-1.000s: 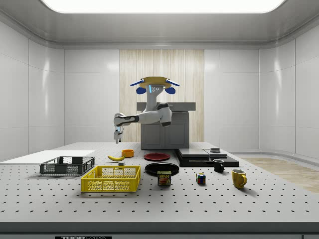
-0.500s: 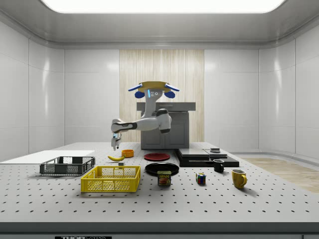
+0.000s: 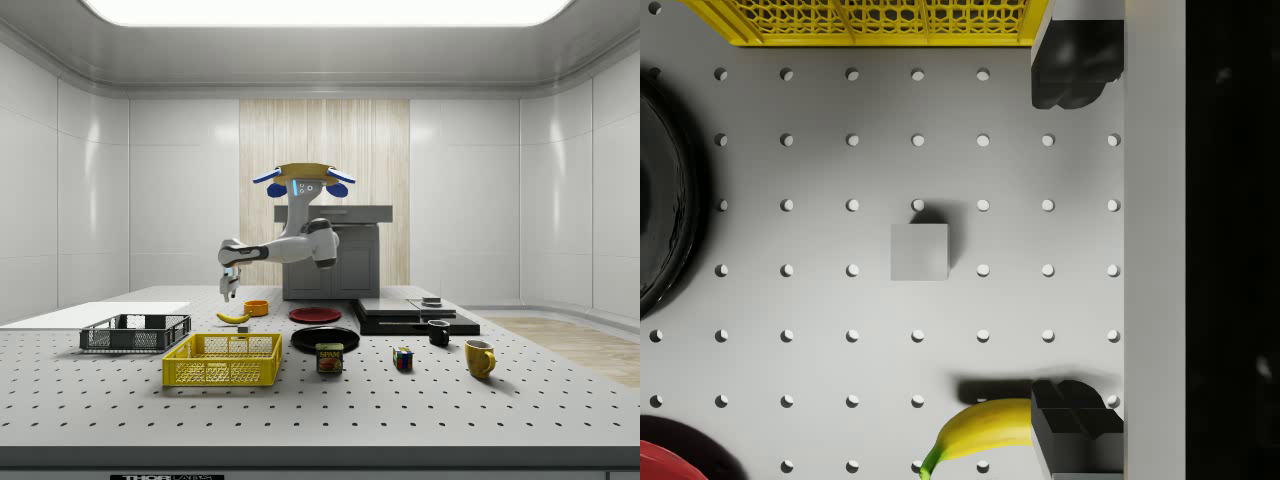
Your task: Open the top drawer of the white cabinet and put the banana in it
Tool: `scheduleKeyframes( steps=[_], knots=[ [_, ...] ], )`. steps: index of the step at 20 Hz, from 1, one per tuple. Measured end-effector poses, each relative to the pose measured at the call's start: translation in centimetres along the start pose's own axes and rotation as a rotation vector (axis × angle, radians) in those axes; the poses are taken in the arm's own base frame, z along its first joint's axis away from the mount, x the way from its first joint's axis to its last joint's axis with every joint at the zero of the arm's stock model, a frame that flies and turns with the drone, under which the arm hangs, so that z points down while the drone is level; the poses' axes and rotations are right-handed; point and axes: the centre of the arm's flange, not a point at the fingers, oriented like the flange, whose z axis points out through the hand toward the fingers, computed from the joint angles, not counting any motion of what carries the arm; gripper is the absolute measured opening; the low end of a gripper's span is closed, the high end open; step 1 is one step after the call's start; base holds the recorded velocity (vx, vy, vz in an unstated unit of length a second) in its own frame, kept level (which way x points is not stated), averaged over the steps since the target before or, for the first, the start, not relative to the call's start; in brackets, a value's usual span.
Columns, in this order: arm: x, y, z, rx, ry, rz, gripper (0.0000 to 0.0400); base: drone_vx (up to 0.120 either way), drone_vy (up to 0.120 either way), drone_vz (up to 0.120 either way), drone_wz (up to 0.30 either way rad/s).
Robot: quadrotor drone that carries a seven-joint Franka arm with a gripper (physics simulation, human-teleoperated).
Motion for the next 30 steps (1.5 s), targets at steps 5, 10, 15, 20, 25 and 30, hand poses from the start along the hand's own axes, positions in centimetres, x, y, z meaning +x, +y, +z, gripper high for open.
scheduleKeyframes(
  steps=[5,10,15,20,25,30],
  knots=[
    [1.7,1.7,0.0,0.0,0.0,0.0,0.04,0.0,0.0,0.0,0.0],
    [3.5,3.6,0.0,0.0,0.0,0.0,0.04,0.0,0.0,0.0,0.0],
    [5.4,5.5,0.7,0.0,0.0,0.0,0.04,0.0,0.0,0.0,0.0],
    [6.6,6.7,2.8,0.0,-0.001,0.0,0.04,0.0,0.0,0.0,0.0],
    [7.3,7.3,5.2,0.0,-0.001,0.0,0.04,0.0,0.0,0.0,0.0],
    [8.7,8.8,6.6,0.0,-0.001,0.0,0.04,0.0,0.0,0.0,0.0]
  ],
)
